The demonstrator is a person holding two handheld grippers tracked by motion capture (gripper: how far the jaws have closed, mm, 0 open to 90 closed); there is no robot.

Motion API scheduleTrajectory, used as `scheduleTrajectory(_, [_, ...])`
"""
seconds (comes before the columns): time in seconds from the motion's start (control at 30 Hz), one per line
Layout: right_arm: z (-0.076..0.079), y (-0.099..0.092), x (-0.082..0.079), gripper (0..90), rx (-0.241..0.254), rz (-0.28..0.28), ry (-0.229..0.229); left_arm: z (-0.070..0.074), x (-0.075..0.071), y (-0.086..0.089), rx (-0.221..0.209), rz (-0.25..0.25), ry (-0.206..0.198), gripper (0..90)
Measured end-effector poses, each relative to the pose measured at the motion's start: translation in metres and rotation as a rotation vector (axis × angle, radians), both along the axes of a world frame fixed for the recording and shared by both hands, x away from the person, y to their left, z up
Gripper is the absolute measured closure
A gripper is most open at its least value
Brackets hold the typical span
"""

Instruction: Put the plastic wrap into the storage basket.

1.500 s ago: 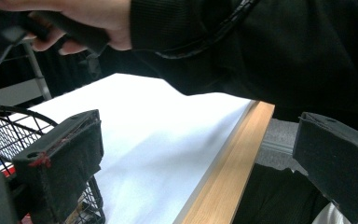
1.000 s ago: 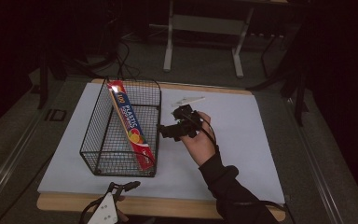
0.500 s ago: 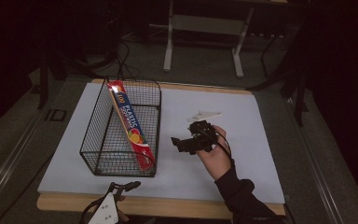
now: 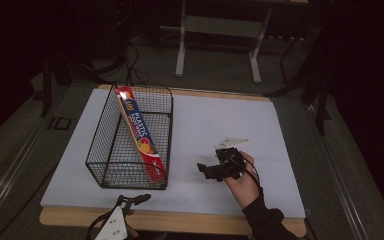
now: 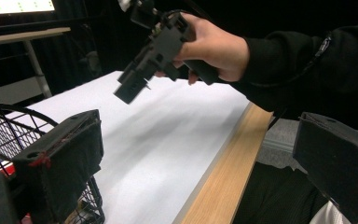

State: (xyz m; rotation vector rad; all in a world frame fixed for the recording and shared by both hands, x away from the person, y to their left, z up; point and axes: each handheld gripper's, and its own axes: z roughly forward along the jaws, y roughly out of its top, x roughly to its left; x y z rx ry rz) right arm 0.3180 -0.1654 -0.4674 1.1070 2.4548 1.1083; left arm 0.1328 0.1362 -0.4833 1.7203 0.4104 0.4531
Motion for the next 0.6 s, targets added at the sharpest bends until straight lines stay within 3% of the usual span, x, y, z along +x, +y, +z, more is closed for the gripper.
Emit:
scheduleTrajectory(0.33, [-0.013, -0.022, -0.012, 13.5, -0.019, -0.018, -0.006, 0.000, 0.000, 0.000, 0.002, 0.000, -0.001, 2.2])
scheduleTrajectory(0.5, [-0.018, -0.033, -0.022, 13.6, 0.022, -0.006, -0.015, 0.000, 0.000, 0.000, 0.003, 0.000, 0.000, 2.2])
scheduleTrajectory(0.6, [-0.022, -0.039, -0.026, 13.6, 0.009, -0.016, -0.025, 0.000, 0.000, 0.000, 0.004, -0.001, -0.001, 2.2])
